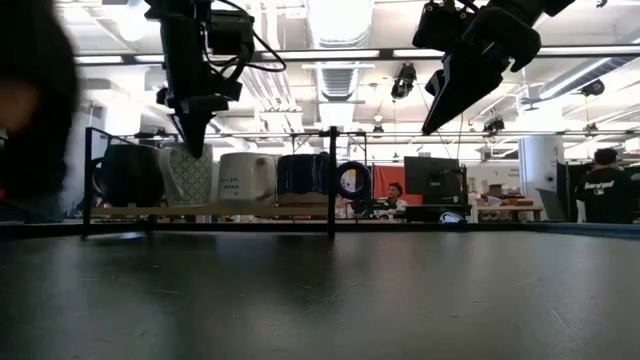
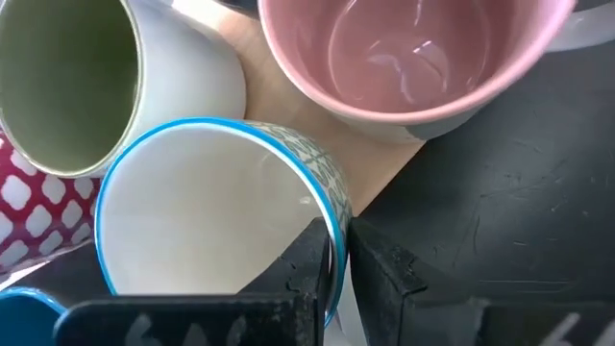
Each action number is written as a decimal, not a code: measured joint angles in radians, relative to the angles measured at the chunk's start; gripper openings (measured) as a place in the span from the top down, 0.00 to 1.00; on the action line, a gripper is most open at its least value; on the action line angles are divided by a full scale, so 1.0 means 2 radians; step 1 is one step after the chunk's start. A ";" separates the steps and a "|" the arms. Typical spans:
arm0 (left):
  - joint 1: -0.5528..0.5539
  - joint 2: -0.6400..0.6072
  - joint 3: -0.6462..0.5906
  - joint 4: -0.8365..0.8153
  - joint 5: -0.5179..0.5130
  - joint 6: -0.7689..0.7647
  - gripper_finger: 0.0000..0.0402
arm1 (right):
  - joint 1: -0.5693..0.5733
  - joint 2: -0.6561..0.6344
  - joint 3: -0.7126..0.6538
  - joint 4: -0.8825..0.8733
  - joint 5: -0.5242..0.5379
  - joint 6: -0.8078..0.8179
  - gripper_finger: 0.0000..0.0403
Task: Place coffee mugs
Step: Put the gray patterned mug on the shelf
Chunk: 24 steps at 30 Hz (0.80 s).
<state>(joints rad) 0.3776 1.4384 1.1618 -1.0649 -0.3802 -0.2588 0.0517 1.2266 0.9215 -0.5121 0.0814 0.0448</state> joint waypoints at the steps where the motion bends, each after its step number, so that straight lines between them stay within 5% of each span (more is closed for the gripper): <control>1: 0.001 0.000 0.000 0.000 -0.001 0.001 0.94 | 0.000 0.000 0.000 0.000 0.000 0.000 0.84; 12: 0.002 0.000 0.000 0.001 -0.002 0.006 0.93 | 0.000 0.000 0.000 0.000 0.000 0.000 0.84; 24: 0.002 0.000 0.005 0.001 -0.017 0.008 0.80 | 0.000 0.000 0.000 0.000 0.000 0.000 0.84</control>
<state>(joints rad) 0.3817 1.4384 1.1713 -1.0637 -0.4145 -0.2428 0.0517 1.2266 0.9215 -0.5121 0.0814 0.0448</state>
